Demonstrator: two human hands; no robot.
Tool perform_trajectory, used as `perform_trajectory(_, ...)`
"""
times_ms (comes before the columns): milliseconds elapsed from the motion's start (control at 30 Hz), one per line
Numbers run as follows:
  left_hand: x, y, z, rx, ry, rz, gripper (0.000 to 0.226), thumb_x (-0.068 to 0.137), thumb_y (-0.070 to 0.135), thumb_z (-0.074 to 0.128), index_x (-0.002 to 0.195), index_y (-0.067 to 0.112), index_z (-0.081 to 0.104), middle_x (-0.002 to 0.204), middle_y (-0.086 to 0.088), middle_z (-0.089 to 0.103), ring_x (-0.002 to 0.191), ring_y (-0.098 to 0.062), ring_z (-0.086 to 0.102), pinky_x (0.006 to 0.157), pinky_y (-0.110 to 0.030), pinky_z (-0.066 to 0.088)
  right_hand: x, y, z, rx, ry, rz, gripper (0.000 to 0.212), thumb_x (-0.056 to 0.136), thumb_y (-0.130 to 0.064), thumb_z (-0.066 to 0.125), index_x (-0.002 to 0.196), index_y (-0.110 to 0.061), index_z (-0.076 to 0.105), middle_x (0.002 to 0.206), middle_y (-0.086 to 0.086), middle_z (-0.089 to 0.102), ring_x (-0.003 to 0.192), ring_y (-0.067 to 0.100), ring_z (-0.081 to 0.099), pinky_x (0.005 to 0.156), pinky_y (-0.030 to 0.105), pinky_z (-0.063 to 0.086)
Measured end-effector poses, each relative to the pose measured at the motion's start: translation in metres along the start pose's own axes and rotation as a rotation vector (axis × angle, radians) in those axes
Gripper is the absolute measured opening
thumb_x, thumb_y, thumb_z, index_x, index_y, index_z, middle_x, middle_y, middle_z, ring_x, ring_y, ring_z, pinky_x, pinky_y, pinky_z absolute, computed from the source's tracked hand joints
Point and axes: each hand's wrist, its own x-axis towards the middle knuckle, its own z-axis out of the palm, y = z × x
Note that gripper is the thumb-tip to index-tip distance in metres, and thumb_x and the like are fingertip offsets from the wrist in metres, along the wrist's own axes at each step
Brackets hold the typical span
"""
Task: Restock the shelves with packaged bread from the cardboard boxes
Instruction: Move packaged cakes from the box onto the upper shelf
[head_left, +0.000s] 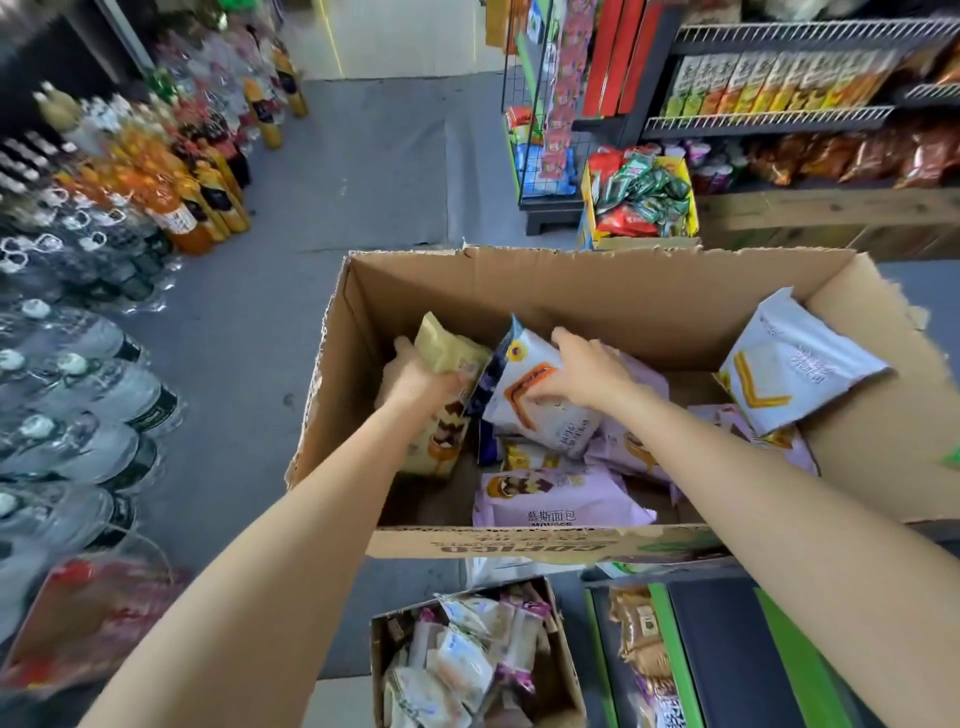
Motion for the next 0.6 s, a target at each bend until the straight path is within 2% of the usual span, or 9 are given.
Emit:
perform_trajectory(67,-0.014,0.011,-0.016,0.025,0.108,0.162,0.071,0.079,0.035,0.072,0.131,0.012,0.030,0.117,-0.012,0.058,0.105,-0.033,0.059,0.082,-0.043,0.050,-0.016,-0.007,-0.017,0.063,0.106,-0.010,0.060,0.073,-0.049,0.073,0.114,-0.016,0.045,0.106,0.007,0.064,0.105,0.032,0.058,0.085,0.039,0.037)
perform_trajectory(167,-0.039,0.026,-0.044,0.320,0.217,0.495,0.086,0.082,0.032,0.068,0.145,0.023,0.010,0.111,-0.013,0.059,0.086,-0.033,0.063,0.064,-0.038,0.050,-0.048,-0.023,-0.049,-0.069,0.179,-0.107,0.040,0.081,-0.039,0.068,0.111,-0.020,0.049,0.104,0.003,0.065,0.108,0.027,0.057,0.096,0.042,0.032)
perform_trajectory(233,-0.062,0.041,-0.062,0.543,0.227,0.719,0.089,0.088,0.023,0.061,0.148,0.038,-0.004,0.133,-0.019,0.047,0.089,-0.036,0.064,0.061,-0.039,0.052,-0.071,-0.037,-0.068,-0.272,0.230,-0.180,0.037,0.083,-0.035,0.066,0.117,-0.022,0.054,0.106,0.000,0.063,0.113,0.022,0.053,0.109,0.049,0.021)
perform_trajectory(300,-0.085,0.054,-0.076,0.682,0.190,0.861,0.074,0.091,0.013,0.049,0.146,0.045,0.011,0.152,-0.020,0.022,0.097,-0.039,0.062,0.066,-0.040,0.050,-0.094,-0.051,-0.085,-0.448,0.307,-0.210,0.035,0.086,-0.029,0.064,0.120,-0.025,0.056,0.107,-0.001,0.061,0.113,0.020,0.050,0.113,0.058,0.007)
perform_trajectory(333,-0.094,0.060,-0.083,0.690,0.183,0.903,0.065,0.091,0.013,0.047,0.142,0.045,0.023,0.151,-0.018,0.021,0.094,-0.039,0.063,0.067,-0.039,0.048,-0.106,-0.056,-0.093,-0.470,0.356,-0.195,0.033,0.086,-0.024,0.062,0.119,-0.025,0.058,0.107,-0.002,0.060,0.113,0.020,0.049,0.112,0.060,0.002)
perform_trajectory(400,-0.113,0.070,-0.097,0.654,0.166,0.947,0.052,0.091,0.019,0.050,0.134,0.046,0.039,0.134,-0.010,0.037,0.087,-0.038,0.063,0.068,-0.038,0.048,-0.133,-0.065,-0.109,-0.454,0.436,-0.126,0.035,0.086,-0.008,0.056,0.116,-0.025,0.060,0.106,-0.002,0.059,0.112,0.020,0.047,0.112,0.061,-0.003)
perform_trajectory(500,-0.141,0.080,-0.117,0.612,0.116,0.999,0.041,0.092,0.029,0.042,0.130,0.042,0.048,0.113,-0.007,0.045,0.090,-0.037,0.059,0.072,-0.038,0.045,-0.179,-0.076,-0.126,-0.489,0.515,-0.025,0.049,0.083,0.007,0.051,0.118,-0.026,0.060,0.105,-0.001,0.059,0.114,0.021,0.048,0.112,0.061,-0.004)
perform_trajectory(533,-0.154,0.082,-0.124,0.597,0.109,1.025,0.040,0.093,0.033,0.035,0.128,0.038,0.052,0.112,-0.007,0.046,0.090,-0.036,0.059,0.073,-0.037,0.045,-0.194,-0.079,-0.130,-0.487,0.532,0.004,0.052,0.083,0.008,0.050,0.120,-0.026,0.059,0.107,0.000,0.059,0.116,0.022,0.048,0.112,0.061,-0.003)
perform_trajectory(600,-0.177,0.083,-0.133,0.561,0.111,1.096,0.055,0.085,0.045,0.021,0.123,0.032,0.059,0.108,-0.006,0.047,0.086,-0.034,0.059,0.069,-0.035,0.045,-0.219,-0.084,-0.135,-0.448,0.551,0.061,0.053,0.084,0.010,0.051,0.123,-0.026,0.058,0.110,0.002,0.059,0.120,0.025,0.046,0.113,0.060,-0.002)
